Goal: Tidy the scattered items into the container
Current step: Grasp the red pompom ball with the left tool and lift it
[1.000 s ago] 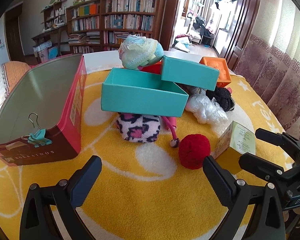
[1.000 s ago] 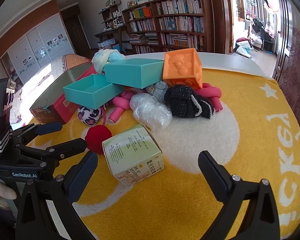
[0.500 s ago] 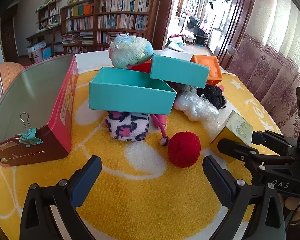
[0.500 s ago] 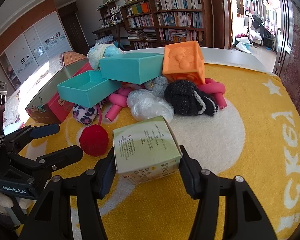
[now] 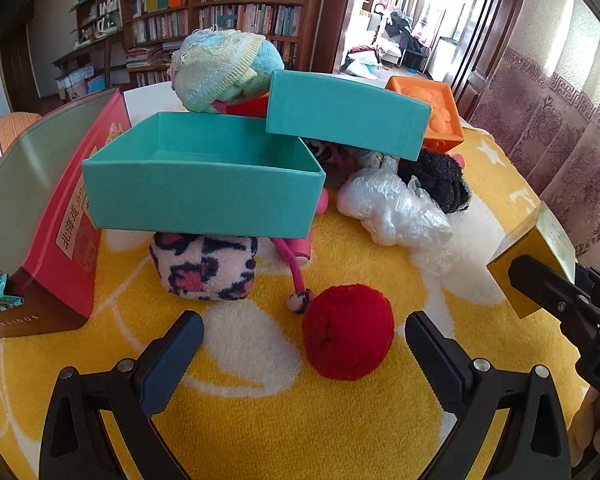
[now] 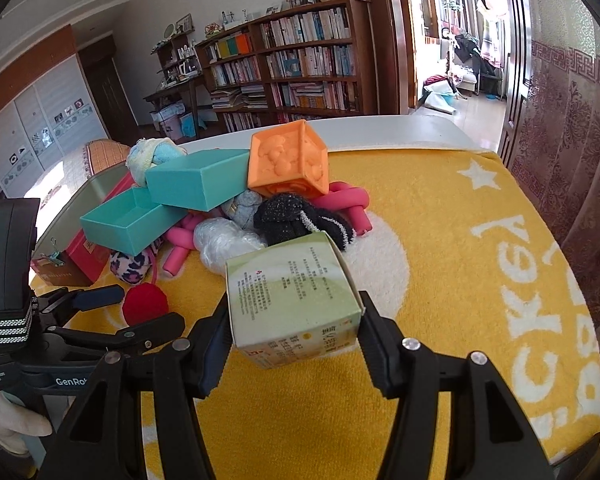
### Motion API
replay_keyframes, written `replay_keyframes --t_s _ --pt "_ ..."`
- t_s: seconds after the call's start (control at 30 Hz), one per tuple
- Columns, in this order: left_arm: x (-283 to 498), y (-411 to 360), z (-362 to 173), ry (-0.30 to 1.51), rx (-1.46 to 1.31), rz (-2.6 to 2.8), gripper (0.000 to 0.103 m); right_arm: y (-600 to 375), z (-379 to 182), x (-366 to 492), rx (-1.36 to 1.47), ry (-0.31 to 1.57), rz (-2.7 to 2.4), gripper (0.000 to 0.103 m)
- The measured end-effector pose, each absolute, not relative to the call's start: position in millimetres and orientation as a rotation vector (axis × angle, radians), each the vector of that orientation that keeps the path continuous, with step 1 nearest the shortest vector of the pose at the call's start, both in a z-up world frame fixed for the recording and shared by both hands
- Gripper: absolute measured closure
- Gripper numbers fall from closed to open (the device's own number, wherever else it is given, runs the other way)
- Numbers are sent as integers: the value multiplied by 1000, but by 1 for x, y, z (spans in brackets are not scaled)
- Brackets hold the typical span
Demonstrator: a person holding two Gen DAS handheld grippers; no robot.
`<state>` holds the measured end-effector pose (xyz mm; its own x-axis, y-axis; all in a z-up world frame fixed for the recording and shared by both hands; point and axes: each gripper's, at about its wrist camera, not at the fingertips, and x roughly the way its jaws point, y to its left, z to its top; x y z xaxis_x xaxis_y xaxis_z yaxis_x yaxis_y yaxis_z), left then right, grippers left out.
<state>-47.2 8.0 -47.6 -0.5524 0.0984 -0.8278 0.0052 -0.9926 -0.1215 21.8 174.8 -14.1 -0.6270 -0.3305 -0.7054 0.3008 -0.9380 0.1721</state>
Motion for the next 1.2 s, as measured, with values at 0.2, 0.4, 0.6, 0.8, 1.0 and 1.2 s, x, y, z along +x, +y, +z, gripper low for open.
replay_keyframes --t_s 0.2,0.4,0.6,0.8,1.0,1.2 --pt "-54 19 -53 -58 -1499 2739 1 171 -15 26 1118 -36 -2553 41" --pt "-54 20 -53 -51 -1502 2740 0 175 -14 26 1127 -66 -2557 41" --pt "-56 24 -53 -73 -1523 2773 0 172 -12 29 1106 -53 -2566 41" --pt "-48 19 -47 -199 -1409 2706 7 177 -13 27 1111 -70 -2582 41" --pt "-44 18 -42 -188 -1361 2681 56 179 -14 26 1109 -81 -2592 41" --pt "-34 24 -40 -199 -1304 2586 66 180 -15 26 1102 -63 -2612 41"
